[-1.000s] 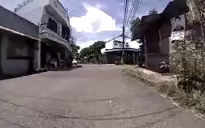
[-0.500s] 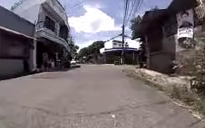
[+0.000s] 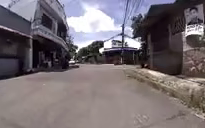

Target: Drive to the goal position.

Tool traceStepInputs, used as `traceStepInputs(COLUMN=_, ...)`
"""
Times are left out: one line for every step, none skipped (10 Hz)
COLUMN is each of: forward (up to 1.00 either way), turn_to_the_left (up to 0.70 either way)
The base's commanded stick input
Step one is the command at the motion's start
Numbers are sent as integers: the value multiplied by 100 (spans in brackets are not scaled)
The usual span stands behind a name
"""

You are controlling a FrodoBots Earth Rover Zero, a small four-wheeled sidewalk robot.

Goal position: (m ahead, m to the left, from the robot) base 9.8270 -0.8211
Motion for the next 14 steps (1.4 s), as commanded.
traceStepInputs(forward=85, turn_to_the_left=0)
traceStepInputs(forward=85, turn_to_the_left=0)
traceStepInputs(forward=85, turn_to_the_left=0)
traceStepInputs(forward=85, turn_to_the_left=0)
traceStepInputs(forward=85, turn_to_the_left=0)
traceStepInputs(forward=85, turn_to_the_left=0)
traceStepInputs(forward=85, turn_to_the_left=0)
traceStepInputs(forward=85, turn_to_the_left=0)
traceStepInputs(forward=85, turn_to_the_left=0)
traceStepInputs(forward=85, turn_to_the_left=0)
traceStepInputs(forward=85, turn_to_the_left=0)
traceStepInputs(forward=85, turn_to_the_left=0)
traceStepInputs(forward=85, turn_to_the_left=0)
traceStepInputs(forward=85, turn_to_the_left=0)
